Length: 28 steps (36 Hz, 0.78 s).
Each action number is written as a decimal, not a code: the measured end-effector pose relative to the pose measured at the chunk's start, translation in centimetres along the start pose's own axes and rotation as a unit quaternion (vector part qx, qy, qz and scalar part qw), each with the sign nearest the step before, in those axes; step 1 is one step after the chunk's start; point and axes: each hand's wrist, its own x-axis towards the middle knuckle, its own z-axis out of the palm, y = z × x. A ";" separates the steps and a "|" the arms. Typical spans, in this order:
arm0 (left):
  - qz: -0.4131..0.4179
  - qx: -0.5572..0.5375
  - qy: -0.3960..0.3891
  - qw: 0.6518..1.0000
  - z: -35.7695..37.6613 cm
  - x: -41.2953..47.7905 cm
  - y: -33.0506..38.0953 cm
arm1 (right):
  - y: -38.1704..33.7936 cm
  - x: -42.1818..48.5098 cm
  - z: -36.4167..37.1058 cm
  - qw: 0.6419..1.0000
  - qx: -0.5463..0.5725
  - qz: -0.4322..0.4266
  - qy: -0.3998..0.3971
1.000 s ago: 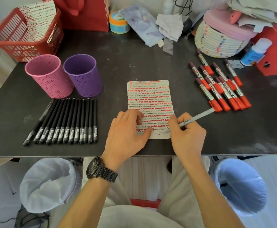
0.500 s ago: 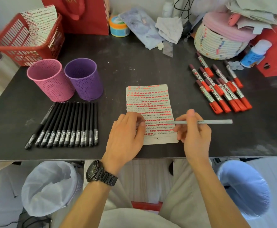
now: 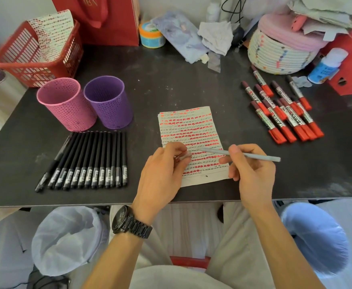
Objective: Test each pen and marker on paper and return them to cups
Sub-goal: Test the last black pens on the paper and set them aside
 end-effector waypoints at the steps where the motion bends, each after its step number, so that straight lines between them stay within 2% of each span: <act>1: 0.004 0.005 0.000 1.000 0.0 0.0 0.0 | 0.0 0.0 0.0 1.000 0.003 -0.002 -0.002; 10: 0.003 -0.007 0.007 1.000 0.2 0.2 -0.5 | 0.1 -0.1 0.0 1.000 -0.023 -0.004 -0.010; 21: 0.036 0.012 0.012 0.999 0.0 0.2 -0.6 | -0.6 -0.4 0.6 0.994 -0.085 0.013 -0.065; 28: 0.040 -0.005 0.024 0.999 0.0 0.2 -0.7 | -0.6 -0.2 0.6 0.997 -0.056 0.009 -0.052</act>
